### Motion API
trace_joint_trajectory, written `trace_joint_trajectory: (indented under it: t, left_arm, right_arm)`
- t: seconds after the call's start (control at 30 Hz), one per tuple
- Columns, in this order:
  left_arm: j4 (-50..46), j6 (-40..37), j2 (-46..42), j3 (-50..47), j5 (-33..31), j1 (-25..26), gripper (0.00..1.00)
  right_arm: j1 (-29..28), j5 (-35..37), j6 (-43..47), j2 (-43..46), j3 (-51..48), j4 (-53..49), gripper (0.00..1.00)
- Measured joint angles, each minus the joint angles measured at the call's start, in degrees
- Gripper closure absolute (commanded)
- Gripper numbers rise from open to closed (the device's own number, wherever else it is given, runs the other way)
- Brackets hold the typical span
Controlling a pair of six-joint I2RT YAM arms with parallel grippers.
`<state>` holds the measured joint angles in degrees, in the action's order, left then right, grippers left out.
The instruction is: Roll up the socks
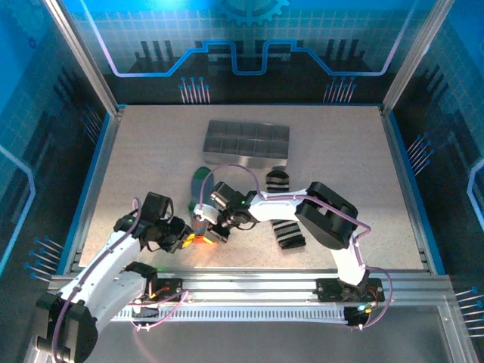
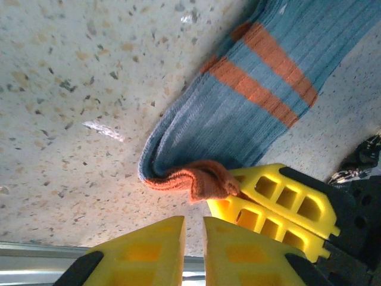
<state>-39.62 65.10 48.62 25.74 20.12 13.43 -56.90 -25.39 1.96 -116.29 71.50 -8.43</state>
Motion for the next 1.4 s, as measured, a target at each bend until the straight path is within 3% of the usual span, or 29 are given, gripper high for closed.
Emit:
trace_joint_trajectory:
  t: [0.23,0.47,0.6,0.83,1.07,1.2,1.4]
  left_arm:
    - [7.9,5.9,-0.4,-4.2,2.5,0.0,0.84]
    - [15.7,8.3,5.6,-4.7,2.7,0.0,0.87]
    - [17.5,8.2,10.7,-4.7,2.7,0.0,0.90]
    - [19.0,6.4,16.4,-3.2,1.8,-0.1,0.91]
    - [18.2,4.8,19.7,-1.0,1.2,-0.2,0.91]
    - [17.5,3.9,20.1,-0.6,1.2,-0.2,0.91]
    - [16.7,3.5,20.7,0.0,1.0,-0.2,0.91]
  right_arm:
    - [0.7,-1.7,-2.0,-2.6,3.1,-1.8,1.00]
    - [0.7,-2.1,-3.5,-3.4,3.9,-2.1,0.98]
    - [0.7,-2.1,-4.0,-3.5,4.0,-2.1,0.90]
    - [0.6,-0.9,-2.6,-2.4,1.8,0.4,0.62]
    - [-0.9,9.2,5.3,10.3,-11.6,7.7,0.39]
    - [-5.1,17.9,14.3,17.2,-17.4,11.9,0.39]
    - [-13.0,29.2,26.7,15.3,-18.1,16.2,0.44]
